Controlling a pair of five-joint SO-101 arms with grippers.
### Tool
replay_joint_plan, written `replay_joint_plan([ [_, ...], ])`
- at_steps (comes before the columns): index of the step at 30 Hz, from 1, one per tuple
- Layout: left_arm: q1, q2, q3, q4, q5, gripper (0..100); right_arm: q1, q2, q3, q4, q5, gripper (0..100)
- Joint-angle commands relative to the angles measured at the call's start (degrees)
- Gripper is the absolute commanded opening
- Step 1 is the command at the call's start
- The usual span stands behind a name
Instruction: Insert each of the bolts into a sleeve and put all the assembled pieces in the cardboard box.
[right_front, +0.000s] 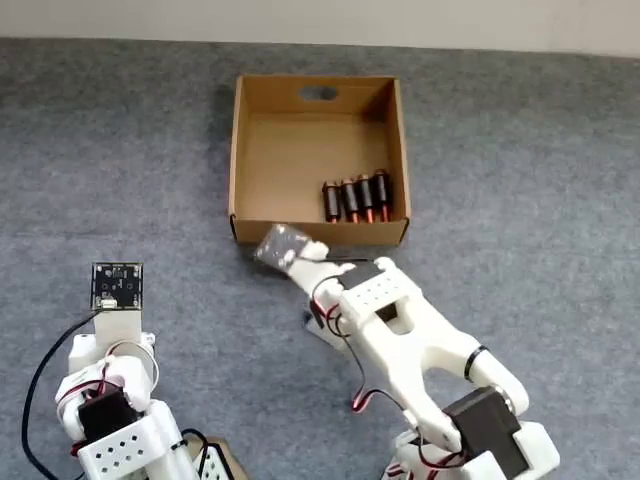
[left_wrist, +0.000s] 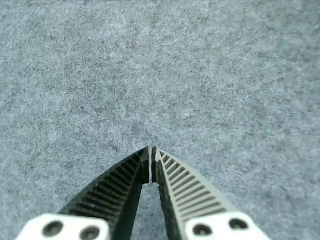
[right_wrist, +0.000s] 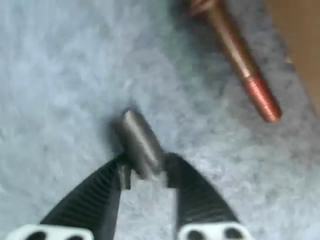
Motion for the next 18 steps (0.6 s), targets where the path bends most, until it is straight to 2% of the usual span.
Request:
replay_joint_plan([
  [1,0.7,-0.4,0.9,0.3,-0.4,4,-0.3,0.0,-6.1,3.2,-9.1,1.9],
  [4,0.7,-0.4,0.9,0.3,-0.4,4,-0.1,0.0,-10.7,8.7,-14.5,0.5],
  [10,0.7,-0.4,0.9,0.3,-0.4,4,-0.2,0.5,-13.8,15.4,-18.9,0.5],
  [18,0.7,-0.4,0.9,0.3,-0.4,4,-0.6,0.5,-14.0,17.8,-14.2,3.1],
])
